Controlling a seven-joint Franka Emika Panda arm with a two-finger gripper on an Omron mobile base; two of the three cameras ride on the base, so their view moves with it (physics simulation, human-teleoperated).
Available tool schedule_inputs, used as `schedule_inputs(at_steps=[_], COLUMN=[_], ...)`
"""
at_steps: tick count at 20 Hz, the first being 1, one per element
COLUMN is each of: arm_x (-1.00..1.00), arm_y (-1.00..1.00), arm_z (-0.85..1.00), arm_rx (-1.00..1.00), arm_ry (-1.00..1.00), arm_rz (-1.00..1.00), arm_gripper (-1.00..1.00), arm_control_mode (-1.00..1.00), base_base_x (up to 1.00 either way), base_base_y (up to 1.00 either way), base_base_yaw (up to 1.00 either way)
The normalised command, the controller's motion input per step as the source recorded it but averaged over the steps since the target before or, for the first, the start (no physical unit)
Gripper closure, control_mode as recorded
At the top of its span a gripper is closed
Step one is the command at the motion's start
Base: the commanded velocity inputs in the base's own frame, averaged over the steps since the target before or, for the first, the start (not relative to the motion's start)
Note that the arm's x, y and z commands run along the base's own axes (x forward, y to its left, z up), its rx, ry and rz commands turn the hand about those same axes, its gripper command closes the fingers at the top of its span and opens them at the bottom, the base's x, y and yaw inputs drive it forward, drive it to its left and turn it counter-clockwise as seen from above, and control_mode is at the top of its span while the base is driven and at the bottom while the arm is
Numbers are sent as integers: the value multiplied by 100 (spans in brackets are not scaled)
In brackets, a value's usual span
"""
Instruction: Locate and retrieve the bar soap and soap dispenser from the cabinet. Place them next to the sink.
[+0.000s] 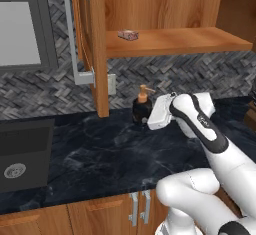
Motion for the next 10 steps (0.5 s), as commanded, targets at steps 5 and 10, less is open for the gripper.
schedule_inputs(at_steps=[5, 10], arm_x=[44, 43], arm_y=[36, 43], arm_z=[-52, -38], arm_rx=[0, 0], arm_ry=[5, 0], arm_rz=[5, 3], arm_gripper=[100, 100], arm_control_mode=[-100, -100], base_base_x=[0, 0], base_base_y=[0, 0], base_base_yaw=[0, 0])
